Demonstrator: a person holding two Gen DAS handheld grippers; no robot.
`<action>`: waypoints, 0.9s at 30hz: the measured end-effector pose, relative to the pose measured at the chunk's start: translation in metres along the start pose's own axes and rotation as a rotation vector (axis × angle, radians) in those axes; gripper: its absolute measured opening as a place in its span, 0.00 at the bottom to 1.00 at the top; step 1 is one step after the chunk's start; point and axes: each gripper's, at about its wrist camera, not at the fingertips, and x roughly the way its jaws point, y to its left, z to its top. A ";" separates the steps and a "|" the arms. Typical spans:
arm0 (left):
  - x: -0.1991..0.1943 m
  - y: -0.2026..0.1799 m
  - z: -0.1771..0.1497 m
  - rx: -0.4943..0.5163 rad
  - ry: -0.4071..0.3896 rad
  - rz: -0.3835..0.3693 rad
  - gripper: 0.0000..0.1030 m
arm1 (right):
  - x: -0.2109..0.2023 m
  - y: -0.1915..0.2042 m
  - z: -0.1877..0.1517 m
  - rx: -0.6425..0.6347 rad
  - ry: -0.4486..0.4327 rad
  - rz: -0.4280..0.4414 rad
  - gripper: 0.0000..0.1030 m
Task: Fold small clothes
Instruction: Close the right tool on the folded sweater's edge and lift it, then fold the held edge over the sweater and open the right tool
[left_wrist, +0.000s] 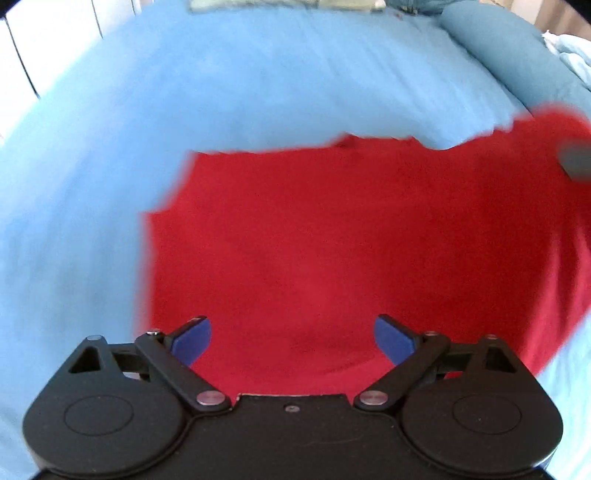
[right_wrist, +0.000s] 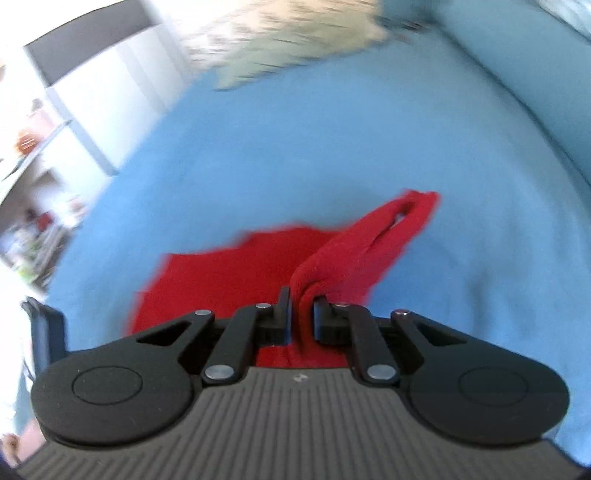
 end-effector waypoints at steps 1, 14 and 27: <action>-0.009 0.014 -0.007 0.012 -0.009 0.015 0.95 | 0.008 0.025 0.004 -0.041 0.013 0.023 0.24; -0.026 0.140 -0.108 -0.064 0.026 0.025 0.95 | 0.163 0.208 -0.085 -0.363 0.197 -0.009 0.57; -0.072 0.097 -0.069 -0.076 -0.096 -0.075 0.95 | 0.007 0.090 -0.084 -0.318 -0.031 -0.219 1.00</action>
